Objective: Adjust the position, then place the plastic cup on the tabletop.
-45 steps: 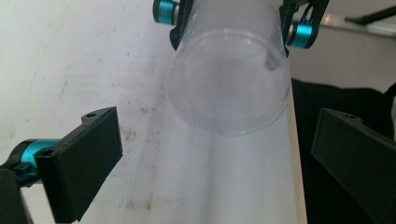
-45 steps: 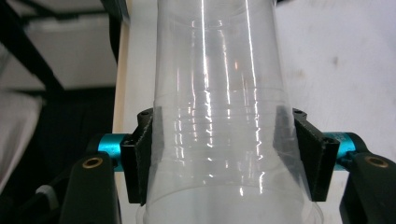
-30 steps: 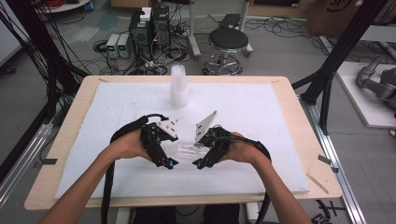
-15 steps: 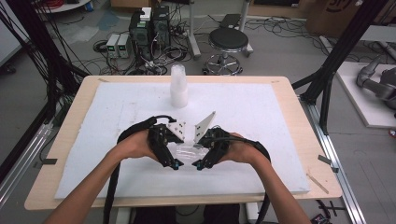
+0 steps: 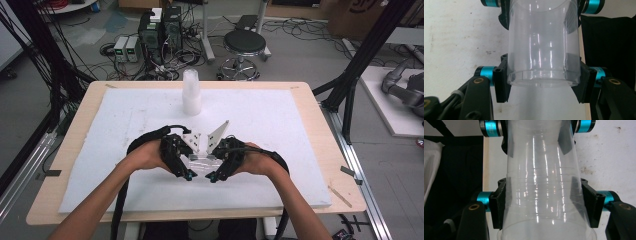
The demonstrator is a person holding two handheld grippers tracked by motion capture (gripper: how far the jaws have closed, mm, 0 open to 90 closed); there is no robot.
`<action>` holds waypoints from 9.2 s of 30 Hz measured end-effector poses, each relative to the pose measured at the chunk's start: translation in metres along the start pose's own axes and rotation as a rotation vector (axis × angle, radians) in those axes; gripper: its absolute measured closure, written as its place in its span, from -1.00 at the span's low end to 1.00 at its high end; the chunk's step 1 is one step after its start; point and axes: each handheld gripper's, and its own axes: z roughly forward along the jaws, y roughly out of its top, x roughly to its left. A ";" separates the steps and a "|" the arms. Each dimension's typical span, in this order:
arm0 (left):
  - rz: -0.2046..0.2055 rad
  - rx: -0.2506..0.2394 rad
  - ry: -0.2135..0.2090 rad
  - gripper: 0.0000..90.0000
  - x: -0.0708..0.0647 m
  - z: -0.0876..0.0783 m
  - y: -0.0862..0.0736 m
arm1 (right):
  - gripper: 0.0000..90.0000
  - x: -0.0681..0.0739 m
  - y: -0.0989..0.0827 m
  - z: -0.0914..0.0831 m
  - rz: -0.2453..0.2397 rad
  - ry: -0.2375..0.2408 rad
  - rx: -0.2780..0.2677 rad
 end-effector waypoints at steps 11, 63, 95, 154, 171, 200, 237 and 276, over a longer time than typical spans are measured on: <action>0.006 -0.018 0.006 -0.08 0.001 -0.003 -0.002 | -0.74 -0.002 -0.002 -0.002 0.007 0.004 -0.063; -0.123 -0.868 -0.004 -0.08 0.008 0.002 -0.093 | -0.73 -0.007 -0.050 -0.020 0.171 -0.036 -0.716; -0.071 -0.908 -0.007 -0.08 0.003 0.007 -0.082 | -0.67 -0.011 -0.019 -0.005 0.117 0.059 -0.875; -0.536 -0.737 0.666 -0.96 -0.026 0.011 -0.189 | -0.30 -0.065 -0.032 -0.016 0.408 -0.336 -0.374; -0.561 -0.773 0.659 -0.96 -0.026 0.010 -0.193 | -0.29 -0.067 -0.031 -0.016 0.407 -0.335 -0.371; -0.535 -0.784 0.653 -0.96 -0.027 0.011 -0.194 | -0.29 -0.085 -0.017 0.046 0.430 -0.401 -0.188; -0.548 -0.792 0.654 -0.96 -0.027 0.010 -0.195 | -0.68 -0.015 -0.111 0.014 0.488 -0.524 -0.509; -0.540 -0.822 0.656 -0.96 -0.029 0.009 -0.197 | -0.68 0.005 -0.174 0.002 0.578 -0.628 -0.629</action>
